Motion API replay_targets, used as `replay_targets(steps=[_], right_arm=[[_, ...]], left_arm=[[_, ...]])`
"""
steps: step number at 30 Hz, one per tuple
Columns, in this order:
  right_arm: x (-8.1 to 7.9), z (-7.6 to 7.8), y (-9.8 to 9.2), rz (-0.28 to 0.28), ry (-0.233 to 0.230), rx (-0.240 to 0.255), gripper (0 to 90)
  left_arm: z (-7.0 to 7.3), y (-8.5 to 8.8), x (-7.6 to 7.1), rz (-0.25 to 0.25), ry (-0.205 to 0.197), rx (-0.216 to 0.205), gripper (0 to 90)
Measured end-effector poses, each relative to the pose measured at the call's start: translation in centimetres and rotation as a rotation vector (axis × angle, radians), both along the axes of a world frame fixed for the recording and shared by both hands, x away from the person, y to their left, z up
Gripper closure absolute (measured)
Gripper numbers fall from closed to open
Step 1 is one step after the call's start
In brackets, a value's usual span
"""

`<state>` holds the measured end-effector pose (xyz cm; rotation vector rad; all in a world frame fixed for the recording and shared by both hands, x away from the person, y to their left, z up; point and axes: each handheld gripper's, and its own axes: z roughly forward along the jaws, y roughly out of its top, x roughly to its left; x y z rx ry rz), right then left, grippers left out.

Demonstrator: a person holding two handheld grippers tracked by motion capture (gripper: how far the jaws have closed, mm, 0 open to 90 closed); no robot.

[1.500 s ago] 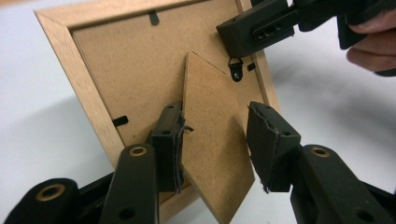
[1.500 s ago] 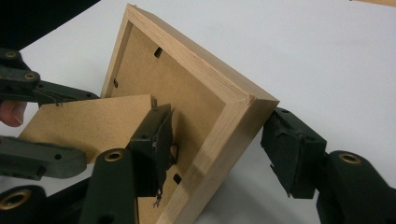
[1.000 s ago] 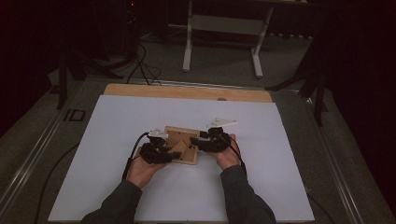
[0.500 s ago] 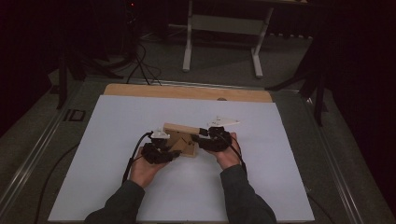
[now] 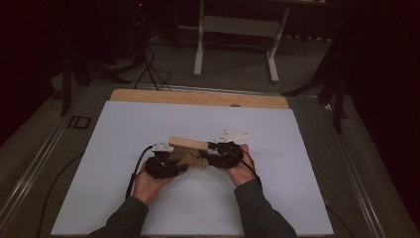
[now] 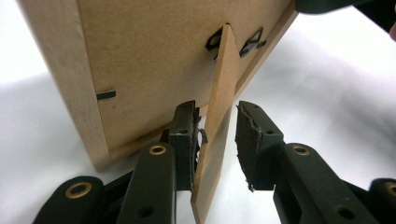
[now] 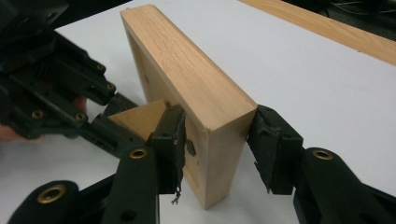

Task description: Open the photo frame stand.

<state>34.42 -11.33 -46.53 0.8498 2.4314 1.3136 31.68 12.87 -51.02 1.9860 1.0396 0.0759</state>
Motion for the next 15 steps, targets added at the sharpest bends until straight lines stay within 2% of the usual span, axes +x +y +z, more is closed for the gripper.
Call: replay_targets(steps=[3, 11, 15], right_arm=[[-0.5, -0.1, 0.1, 0.012, -0.005, -0.006, 55.2], [-1.5, -0.3, 0.0, 0.024, 0.015, 0.017, 52.7], [-2.1, -0.6, -0.2, 0.025, 0.024, 0.044, 51.2]], left_arm=[[-0.2, 0.2, -0.3, -0.006, 0.007, -0.004, 67.4], [-0.9, 1.2, -0.8, 0.0, 0.054, -0.089, 66.1], [-1.1, 1.4, -1.2, 0.002, 0.049, -0.086, 66.0]])
